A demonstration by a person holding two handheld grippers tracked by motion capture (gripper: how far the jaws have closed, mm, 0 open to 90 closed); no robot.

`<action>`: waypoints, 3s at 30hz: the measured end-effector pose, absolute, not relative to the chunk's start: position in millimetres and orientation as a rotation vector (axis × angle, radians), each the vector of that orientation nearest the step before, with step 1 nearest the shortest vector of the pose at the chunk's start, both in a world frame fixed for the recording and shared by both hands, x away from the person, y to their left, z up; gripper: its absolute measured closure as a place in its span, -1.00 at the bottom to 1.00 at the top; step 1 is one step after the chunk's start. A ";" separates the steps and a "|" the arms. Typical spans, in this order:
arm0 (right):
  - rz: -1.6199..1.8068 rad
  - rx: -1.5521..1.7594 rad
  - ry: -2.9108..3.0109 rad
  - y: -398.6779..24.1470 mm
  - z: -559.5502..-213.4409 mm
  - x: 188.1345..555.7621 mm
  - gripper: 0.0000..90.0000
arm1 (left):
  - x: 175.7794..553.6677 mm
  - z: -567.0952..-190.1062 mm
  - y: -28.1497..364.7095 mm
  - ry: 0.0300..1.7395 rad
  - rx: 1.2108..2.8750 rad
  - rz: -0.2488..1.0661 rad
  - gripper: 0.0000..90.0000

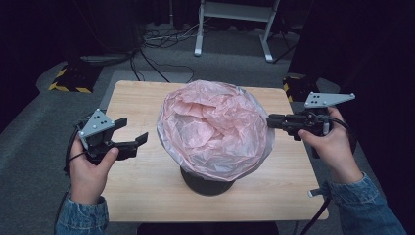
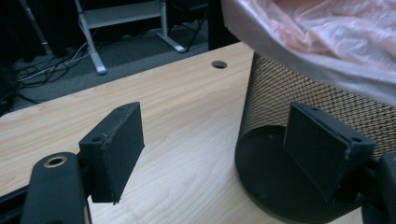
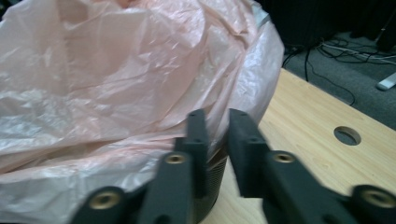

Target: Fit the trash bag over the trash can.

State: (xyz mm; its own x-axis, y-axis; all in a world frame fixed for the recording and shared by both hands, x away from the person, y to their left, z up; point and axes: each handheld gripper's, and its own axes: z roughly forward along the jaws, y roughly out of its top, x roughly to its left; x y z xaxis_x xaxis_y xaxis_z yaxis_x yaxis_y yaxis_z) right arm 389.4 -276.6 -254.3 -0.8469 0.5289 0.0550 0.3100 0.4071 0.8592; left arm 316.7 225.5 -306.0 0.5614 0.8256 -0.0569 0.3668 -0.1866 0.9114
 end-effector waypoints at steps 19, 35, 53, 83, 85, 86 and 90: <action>1.370 0.802 2.435 -279.7 -264.6 390.8 0.12 | 334.4 -289.3 189.8 0.902 1.801 0.469 -0.57; 1.369 0.749 2.563 -278.9 -277.1 395.5 0.50 | 346.9 -303.3 175.6 0.829 1.886 0.386 -0.50; 1.205 0.730 2.564 -264.0 -292.0 399.2 1.00 | 351.1 -310.0 168.6 0.938 2.013 0.357 1.00; 1.038 0.937 2.719 -275.7 -397.2 411.5 1.00 | 357.2 -421.3 177.7 1.135 2.173 0.205 1.00; 1.031 0.950 2.721 -278.8 -401.5 410.4 1.00 | 356.7 -425.4 178.3 1.137 2.174 0.206 1.00; 1.024 0.956 2.727 -279.9 -404.5 410.0 1.00 | 356.7 -427.9 178.6 1.139 2.177 0.206 1.00; 0.999 0.981 2.741 -283.2 -415.8 409.1 1.00 | 356.8 -439.7 178.1 1.168 2.212 0.202 1.00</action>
State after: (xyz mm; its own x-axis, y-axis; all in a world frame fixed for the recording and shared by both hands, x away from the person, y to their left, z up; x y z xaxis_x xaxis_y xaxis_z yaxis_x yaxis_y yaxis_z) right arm 409.1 -283.2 -415.8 -0.7950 0.5878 0.1501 0.5466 0.5865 0.5977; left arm 356.8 178.1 -439.7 0.5967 0.7890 -0.1466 0.6939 -0.4155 0.5881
